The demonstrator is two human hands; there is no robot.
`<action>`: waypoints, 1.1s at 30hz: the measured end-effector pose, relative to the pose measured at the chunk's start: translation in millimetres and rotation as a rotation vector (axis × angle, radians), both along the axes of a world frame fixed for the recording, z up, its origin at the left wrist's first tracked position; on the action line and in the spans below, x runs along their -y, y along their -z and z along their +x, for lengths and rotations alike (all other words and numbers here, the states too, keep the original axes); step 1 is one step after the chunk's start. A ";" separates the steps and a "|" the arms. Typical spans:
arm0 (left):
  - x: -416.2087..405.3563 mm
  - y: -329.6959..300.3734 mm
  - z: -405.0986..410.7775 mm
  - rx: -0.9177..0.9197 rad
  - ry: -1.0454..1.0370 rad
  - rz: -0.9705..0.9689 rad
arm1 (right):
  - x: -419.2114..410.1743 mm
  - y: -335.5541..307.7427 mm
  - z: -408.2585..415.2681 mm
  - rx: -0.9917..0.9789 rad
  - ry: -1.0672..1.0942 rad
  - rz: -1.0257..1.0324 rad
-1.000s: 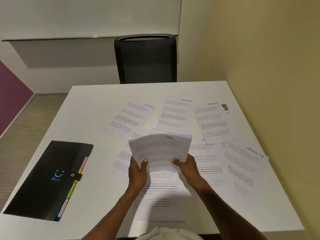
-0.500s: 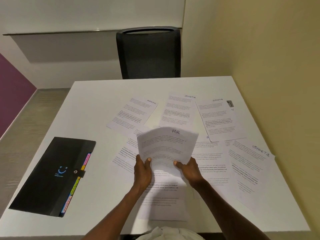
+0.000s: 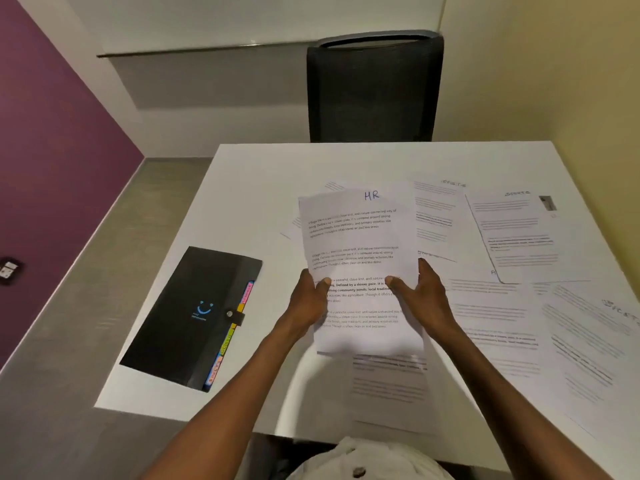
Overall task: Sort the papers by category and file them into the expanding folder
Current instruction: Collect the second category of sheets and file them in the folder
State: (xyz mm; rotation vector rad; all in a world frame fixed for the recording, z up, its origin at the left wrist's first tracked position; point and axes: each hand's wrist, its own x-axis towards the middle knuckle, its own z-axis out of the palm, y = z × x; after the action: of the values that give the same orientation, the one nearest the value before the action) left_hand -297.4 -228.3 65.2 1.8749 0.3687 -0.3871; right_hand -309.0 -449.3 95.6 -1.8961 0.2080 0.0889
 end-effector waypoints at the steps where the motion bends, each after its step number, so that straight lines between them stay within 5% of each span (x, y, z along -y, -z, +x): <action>1: -11.0 -3.1 -0.7 -0.023 -0.004 0.003 | -11.6 3.5 -0.2 -0.006 -0.013 -0.009; 9: -124.5 6.9 -0.5 -0.135 0.043 0.022 | -113.4 25.8 -10.1 -0.117 -0.021 -0.058; 12: -180.2 18.4 -3.0 -0.010 -0.158 -0.070 | -132.9 36.3 -16.0 -0.149 0.112 -0.026; 14: -221.1 37.8 -3.6 0.019 -0.323 0.111 | -139.9 44.1 -21.6 -0.176 0.229 0.033; 17: -262.5 62.1 -15.1 -0.079 -0.224 0.440 | -149.2 46.0 -34.7 -0.211 0.378 0.147; 21: -276.3 79.9 -18.1 -0.143 -0.051 0.562 | -154.3 38.9 -51.3 -0.213 0.492 0.188; 25: -265.1 113.1 -18.2 0.028 0.068 0.753 | -147.2 39.8 -62.2 -0.210 0.523 0.154; 33: -241.2 121.6 6.6 0.092 0.107 0.932 | -133.5 45.1 -84.2 -0.231 0.514 0.067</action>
State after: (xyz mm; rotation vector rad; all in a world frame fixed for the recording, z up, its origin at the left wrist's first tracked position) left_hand -290.8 12.9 -56.4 2.8193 0.4248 -0.2014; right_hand -393.2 -315.8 50.5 -1.7105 0.8306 -0.0349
